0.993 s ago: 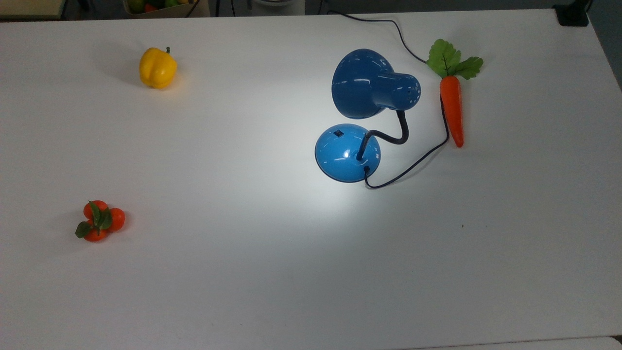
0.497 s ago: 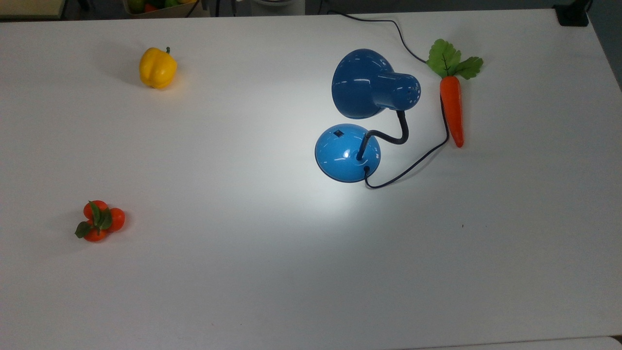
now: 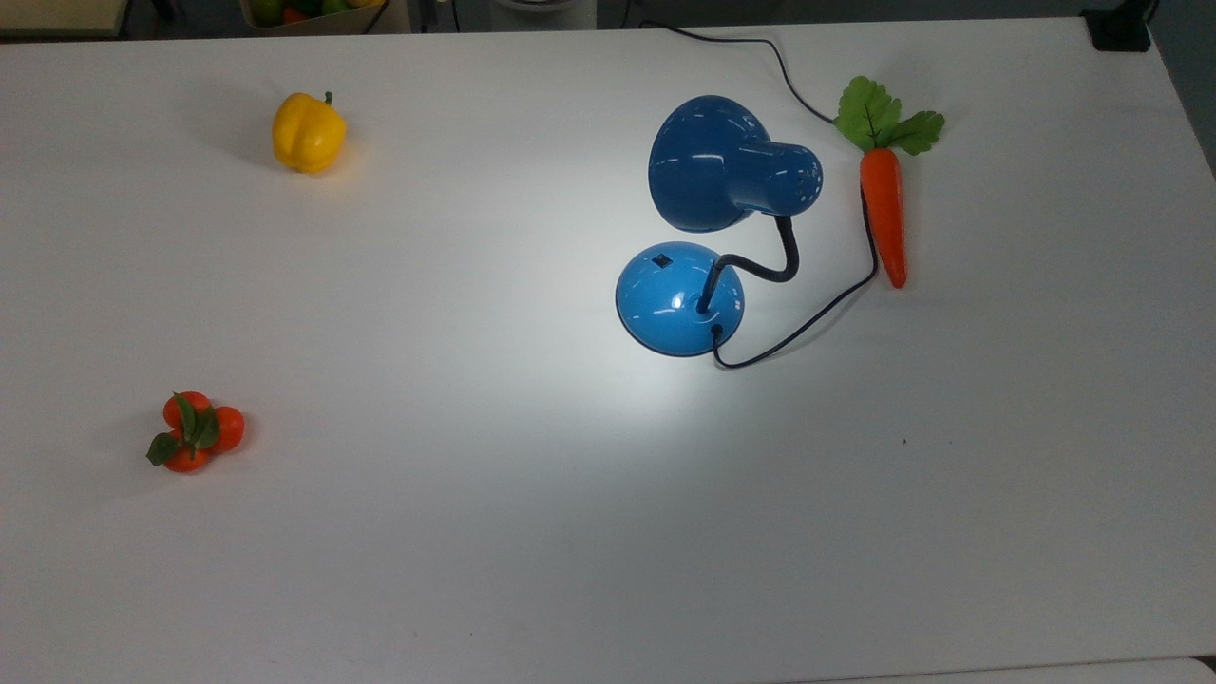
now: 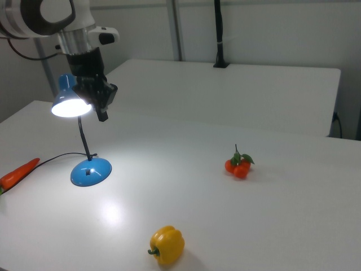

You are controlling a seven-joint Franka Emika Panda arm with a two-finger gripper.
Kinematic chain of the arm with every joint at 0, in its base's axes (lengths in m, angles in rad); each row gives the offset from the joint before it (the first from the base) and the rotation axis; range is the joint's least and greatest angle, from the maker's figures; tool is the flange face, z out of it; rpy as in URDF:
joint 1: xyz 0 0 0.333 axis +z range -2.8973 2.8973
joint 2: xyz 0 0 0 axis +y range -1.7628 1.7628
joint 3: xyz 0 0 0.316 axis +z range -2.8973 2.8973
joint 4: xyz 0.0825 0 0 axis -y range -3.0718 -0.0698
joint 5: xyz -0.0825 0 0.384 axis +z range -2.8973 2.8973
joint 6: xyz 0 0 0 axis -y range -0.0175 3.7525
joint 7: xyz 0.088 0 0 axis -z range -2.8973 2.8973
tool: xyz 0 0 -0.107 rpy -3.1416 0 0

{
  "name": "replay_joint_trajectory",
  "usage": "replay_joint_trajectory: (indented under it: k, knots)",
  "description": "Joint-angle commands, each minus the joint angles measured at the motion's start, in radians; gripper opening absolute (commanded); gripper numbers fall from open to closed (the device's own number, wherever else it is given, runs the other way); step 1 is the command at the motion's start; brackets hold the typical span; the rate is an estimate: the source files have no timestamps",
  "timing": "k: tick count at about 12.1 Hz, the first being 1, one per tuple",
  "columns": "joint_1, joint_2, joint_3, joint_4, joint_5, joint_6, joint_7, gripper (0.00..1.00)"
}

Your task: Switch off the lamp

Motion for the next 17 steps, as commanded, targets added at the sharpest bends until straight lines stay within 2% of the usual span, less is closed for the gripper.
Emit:
replay_joint_trajectory:
  k: [1, 5, 8, 13, 17]
  knots:
    - [0.004, 0.006, 0.003, -0.017, 0.013, 0.030, -0.029, 0.00]
    - [0.016, 0.001, 0.014, -0.101, 0.013, 0.104, -0.026, 0.00]
    - [0.067, 0.003, 0.013, -0.161, 0.011, 0.148, -0.020, 0.00]
    - [0.143, -0.018, 0.014, -0.340, 0.011, 0.296, -0.031, 0.00]
    - [0.199, -0.018, 0.014, -0.491, 0.001, 0.512, -0.058, 0.00]
